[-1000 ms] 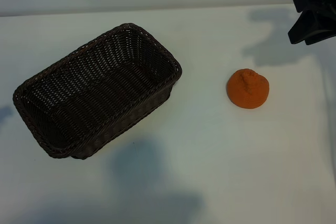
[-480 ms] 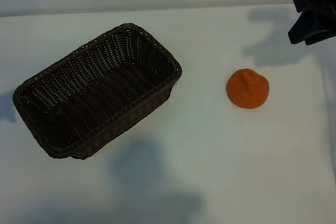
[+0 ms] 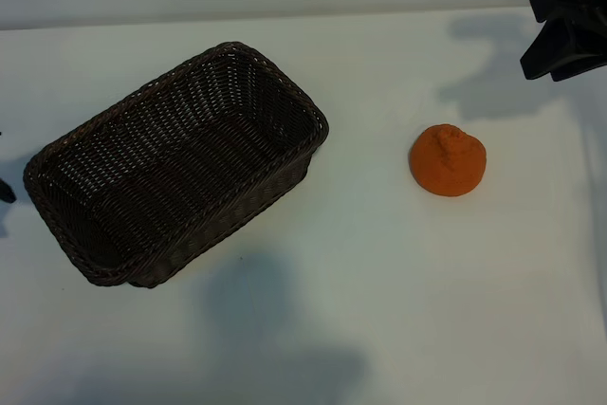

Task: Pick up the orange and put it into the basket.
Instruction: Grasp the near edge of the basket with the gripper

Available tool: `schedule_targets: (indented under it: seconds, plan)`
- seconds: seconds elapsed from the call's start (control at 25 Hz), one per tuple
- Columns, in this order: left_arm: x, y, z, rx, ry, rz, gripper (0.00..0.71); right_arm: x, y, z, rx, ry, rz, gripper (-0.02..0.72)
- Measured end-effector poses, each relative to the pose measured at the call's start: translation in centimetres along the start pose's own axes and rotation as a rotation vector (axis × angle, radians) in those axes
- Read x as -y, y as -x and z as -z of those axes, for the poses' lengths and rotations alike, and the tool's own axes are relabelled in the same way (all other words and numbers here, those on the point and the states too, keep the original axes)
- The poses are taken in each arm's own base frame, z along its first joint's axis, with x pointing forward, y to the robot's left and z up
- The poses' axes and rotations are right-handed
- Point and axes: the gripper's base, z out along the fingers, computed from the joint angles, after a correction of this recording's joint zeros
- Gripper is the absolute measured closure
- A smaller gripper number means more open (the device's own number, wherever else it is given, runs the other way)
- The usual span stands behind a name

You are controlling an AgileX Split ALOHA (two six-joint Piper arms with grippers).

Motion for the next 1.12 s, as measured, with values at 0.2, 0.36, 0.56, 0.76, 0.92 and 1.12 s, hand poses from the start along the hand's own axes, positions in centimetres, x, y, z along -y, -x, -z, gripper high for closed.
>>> schedule_targets:
  seconds: [0.2,0.36,0.56,0.76,0.92,1.12]
  plan:
    - [1.1,0.4,-0.7,-0.007,-0.13,-0.009,0.185,0.0,0.0,0.0,0.0,0.0,0.0,0.379]
    - [1.0,0.7,-1.6,-0.037,-0.145,0.001,0.185,0.0,0.0,0.0,0.0,0.0,0.0,0.379]
    - [0.9,0.9,-2.5,-0.061,-0.137,0.008,0.185,0.0,0.0,0.0,0.0,0.0,0.001,0.379]
    - [2.3,0.8,-4.2,-0.081,-0.121,-0.038,0.185,0.0,0.0,0.0,0.0,0.0,0.001,0.379]
    - [3.2,0.8,-6.3,-0.102,-0.1,-0.061,0.185,0.0,0.0,0.0,0.0,0.0,0.001,0.379]
    - [3.1,1.0,-7.0,-0.102,-0.09,-0.037,0.188,0.0,0.0,0.0,-0.001,0.0,0.0,0.379]
